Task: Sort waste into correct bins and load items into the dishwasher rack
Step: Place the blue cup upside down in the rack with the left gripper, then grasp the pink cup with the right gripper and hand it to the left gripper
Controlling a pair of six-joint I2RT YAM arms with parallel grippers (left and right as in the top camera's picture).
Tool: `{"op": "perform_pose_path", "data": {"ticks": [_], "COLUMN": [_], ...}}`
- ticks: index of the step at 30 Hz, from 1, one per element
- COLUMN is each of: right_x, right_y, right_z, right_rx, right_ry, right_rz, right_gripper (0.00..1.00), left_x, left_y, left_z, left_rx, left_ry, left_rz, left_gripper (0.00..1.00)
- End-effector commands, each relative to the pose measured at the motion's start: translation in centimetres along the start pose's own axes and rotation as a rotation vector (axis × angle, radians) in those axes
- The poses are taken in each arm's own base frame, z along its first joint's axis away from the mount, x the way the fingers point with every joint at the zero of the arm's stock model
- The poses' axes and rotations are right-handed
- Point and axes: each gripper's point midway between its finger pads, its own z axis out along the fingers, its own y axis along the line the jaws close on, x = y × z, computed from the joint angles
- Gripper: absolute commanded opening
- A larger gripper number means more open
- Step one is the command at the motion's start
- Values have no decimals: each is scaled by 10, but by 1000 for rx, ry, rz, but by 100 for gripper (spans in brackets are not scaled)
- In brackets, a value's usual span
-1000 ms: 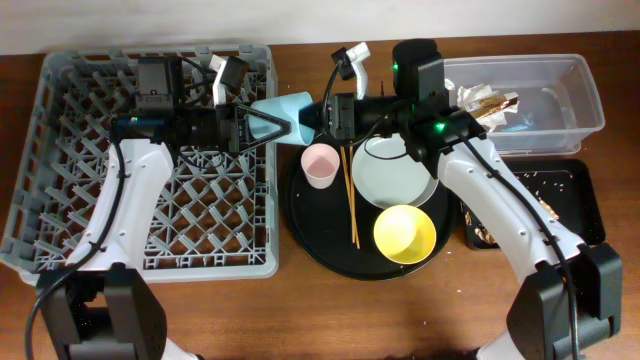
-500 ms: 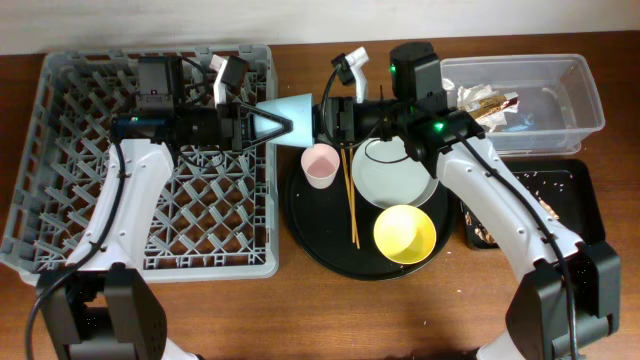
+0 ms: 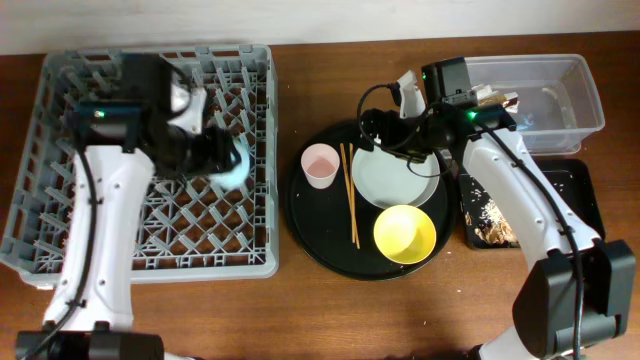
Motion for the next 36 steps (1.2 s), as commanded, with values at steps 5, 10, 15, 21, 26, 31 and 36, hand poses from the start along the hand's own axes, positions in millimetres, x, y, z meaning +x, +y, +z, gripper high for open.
{"op": "perform_pose_path", "data": {"ticks": [5, 10, 15, 21, 26, 31, 36], "right_x": [4, 5, 6, 7, 19, 35, 44], "right_y": [-9, -10, -10, -7, -8, -24, -37], "right_z": [0, 0, 0, 5, 37, 84, 107], "right_rx": [49, 50, 52, 68, 222, 352, 369], "right_ry": [12, 16, 21, 19, 19, 51, 94], "right_rz": [-18, -16, -13, -33, -80, -79, -58], "right_gripper": [98, 97, 97, 94, 74, 47, 31], "left_x": [45, 46, 51, 48, -14, -66, -75], "left_y": [11, 23, 20, 20, -9, -28, -31], "left_z": [52, 90, 118, 122, 77, 49, 50], "left_rx": [-266, -299, -258, -259, -195, -118, -103], "left_ry": [222, 243, 287, 292, 102, -95, -129], "left_rz": [28, 10, 2, 3, 22, 35, 41], "left_gripper": [60, 60, 60, 99, 99, 96, 96]}}
